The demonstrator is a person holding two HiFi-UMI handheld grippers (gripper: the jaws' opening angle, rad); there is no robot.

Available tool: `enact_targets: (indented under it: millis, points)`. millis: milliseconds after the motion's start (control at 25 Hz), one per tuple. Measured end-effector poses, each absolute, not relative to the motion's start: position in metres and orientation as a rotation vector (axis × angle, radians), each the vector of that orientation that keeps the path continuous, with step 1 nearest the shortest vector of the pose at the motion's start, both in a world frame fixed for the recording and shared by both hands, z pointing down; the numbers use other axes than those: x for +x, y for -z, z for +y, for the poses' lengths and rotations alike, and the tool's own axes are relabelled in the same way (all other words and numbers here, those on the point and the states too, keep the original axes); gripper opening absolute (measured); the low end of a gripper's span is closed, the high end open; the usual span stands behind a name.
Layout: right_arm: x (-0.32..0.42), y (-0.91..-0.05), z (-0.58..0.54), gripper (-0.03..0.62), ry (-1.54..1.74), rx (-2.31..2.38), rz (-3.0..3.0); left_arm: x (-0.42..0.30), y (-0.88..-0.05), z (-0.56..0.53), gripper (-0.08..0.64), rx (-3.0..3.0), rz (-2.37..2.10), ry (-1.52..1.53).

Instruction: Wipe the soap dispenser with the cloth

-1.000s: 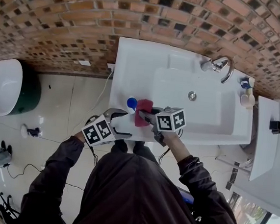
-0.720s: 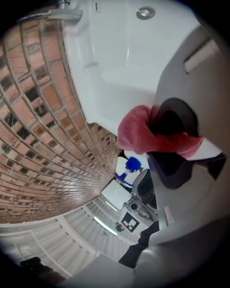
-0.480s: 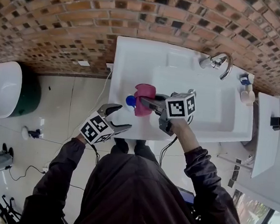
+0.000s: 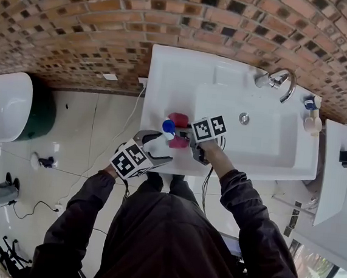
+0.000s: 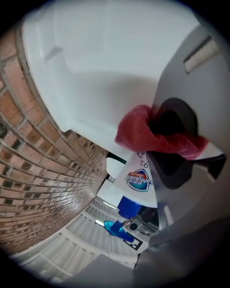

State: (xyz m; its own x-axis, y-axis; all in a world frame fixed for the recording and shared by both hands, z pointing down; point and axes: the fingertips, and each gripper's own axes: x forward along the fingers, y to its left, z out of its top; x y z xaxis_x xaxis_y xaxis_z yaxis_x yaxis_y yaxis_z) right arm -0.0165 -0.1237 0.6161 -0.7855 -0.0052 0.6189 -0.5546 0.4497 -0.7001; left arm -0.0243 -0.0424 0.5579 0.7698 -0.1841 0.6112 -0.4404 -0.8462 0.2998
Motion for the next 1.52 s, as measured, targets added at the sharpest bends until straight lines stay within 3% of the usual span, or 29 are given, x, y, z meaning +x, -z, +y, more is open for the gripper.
enact_targets:
  millis: [280,680,1280,1480,1520]
  points:
    - [-0.007,-0.583,-0.111,0.066,-1.142,0.531,-2.307,-0.025,-0.555,-0.045,0.387,2.515,-0.505,-0.765]
    - [0.000,-0.528,-0.024,0.066,-0.457,0.342,-2.481,-0.029,-0.512,-0.044,0.387,2.445,-0.619,-0.440]
    - [-0.017,-0.623,-0.045,0.066,-0.722,0.208,-2.157,-0.038,-0.514,-0.038,0.380,2.369,-0.710,-0.408]
    - [-0.016,-0.617,-0.042,0.066,-0.744,0.187,-2.159,-0.038,-0.508,-0.031,0.378,2.366,-0.723,-0.373]
    - [-0.015,-0.608,-0.040,0.066,-0.730,0.187,-2.183,-0.038,-0.505,-0.031,0.347,2.371,-0.729,-0.363]
